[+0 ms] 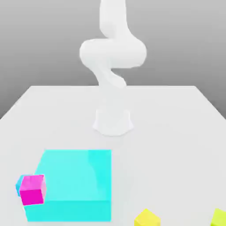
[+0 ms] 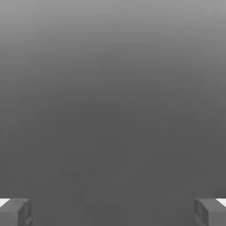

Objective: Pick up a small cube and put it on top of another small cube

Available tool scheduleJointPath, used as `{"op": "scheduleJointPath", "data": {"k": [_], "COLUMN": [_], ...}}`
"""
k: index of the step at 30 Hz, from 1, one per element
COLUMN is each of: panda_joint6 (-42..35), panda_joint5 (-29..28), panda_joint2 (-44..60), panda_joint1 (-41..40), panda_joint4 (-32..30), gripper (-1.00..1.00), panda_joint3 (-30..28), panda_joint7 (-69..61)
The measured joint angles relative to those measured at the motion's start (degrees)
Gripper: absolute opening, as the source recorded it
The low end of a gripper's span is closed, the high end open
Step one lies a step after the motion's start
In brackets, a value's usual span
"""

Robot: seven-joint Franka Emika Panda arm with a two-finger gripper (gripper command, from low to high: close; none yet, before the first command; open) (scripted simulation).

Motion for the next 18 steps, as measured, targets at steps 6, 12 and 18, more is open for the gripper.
{"op": "scheduleJointPath", "data": {"k": [6, 12, 18], "panda_joint6": [4.1, 8.1, 12.2], "panda_joint5": [2.2, 4.6, 6.2], "panda_joint2": [12.8, 25.3, 37.8], "panda_joint1": [4.5, 7.9, 10.0], "panda_joint4": [-0.5, -0.9, -1.4], "gripper": [0.0, 0.0, 0.0], "panda_joint3": [-2.5, -3.8, -3.7], "panda_joint7": [-8.8, -17.6, -25.8]}}
